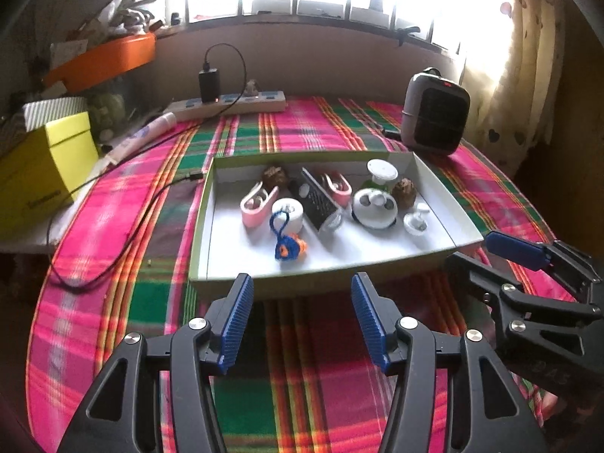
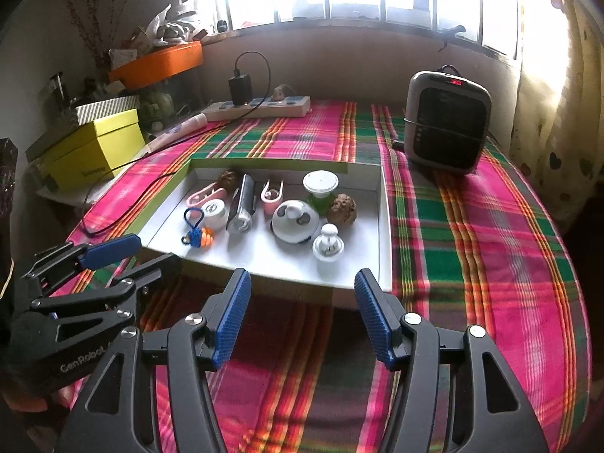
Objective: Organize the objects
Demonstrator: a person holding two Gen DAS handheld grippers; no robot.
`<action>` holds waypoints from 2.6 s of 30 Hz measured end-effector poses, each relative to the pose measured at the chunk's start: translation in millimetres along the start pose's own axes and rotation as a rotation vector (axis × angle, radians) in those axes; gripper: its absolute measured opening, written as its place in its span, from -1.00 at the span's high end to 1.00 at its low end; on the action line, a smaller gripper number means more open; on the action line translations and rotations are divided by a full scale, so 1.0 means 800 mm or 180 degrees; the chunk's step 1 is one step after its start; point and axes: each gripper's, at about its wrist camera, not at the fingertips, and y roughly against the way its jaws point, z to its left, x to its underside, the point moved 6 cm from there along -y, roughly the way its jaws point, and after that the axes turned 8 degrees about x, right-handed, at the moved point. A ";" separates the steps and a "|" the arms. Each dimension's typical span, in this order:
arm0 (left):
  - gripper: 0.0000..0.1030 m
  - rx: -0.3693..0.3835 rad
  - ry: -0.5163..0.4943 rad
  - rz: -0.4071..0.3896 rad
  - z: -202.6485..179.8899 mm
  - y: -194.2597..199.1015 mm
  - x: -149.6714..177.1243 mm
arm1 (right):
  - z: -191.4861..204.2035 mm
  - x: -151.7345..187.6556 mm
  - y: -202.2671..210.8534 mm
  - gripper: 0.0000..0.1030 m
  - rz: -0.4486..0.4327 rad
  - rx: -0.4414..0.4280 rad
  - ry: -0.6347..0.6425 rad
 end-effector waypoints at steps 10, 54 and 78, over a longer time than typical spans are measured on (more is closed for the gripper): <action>-0.04 -0.0110 0.0023 0.0092 -0.003 0.006 0.044 | -0.002 0.042 0.002 -0.13 0.0179 0.0051 -0.0026; -0.24 -0.0301 0.0094 0.0190 -0.019 0.000 0.075 | -0.029 0.087 0.001 -0.34 0.0377 0.0370 -0.0055; -0.24 -0.0302 0.0092 0.0191 -0.019 0.000 0.075 | -0.028 0.088 0.000 -0.35 0.0376 0.0370 -0.0054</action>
